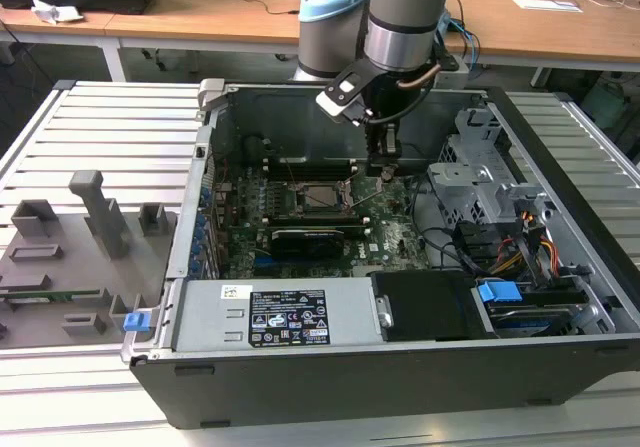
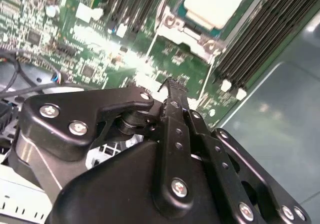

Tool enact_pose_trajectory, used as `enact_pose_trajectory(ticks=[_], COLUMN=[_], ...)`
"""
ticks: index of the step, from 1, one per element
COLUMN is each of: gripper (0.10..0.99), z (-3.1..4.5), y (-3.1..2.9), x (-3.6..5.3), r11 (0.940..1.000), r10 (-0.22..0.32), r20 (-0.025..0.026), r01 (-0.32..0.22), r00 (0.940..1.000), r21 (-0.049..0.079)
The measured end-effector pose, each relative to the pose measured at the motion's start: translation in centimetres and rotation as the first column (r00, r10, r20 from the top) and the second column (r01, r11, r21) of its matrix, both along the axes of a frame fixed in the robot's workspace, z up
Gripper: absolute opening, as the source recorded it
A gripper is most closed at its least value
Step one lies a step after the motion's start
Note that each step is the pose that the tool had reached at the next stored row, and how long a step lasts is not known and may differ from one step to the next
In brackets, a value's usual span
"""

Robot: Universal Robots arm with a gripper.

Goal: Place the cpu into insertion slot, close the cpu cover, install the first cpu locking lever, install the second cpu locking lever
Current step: 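Close the cpu cover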

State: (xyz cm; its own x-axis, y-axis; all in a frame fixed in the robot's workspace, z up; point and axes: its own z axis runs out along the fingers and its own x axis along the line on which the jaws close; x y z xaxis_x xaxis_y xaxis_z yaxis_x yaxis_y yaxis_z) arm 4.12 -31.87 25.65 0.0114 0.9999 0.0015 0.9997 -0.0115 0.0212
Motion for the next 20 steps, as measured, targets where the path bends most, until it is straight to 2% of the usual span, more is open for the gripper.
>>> enact_pose_trajectory(ticks=[9, 16, 20], gripper=[0.106, 0.106, 0.106], z=[-0.14, -0.61, -1.24], y=[0.18, 0.20, 0.20], x=[2.14, 2.85, 2.95], r11=[0.9997, 0.9995, 0.9994], r10=[0.024, 0.033, 0.035], r20=[-0.0004, -0.0014, -0.0050], r01=[-0.024, -0.033, -0.035], r00=[0.9997, 0.9995, 0.9994], r21=[0.000, 0.000, 0.000])
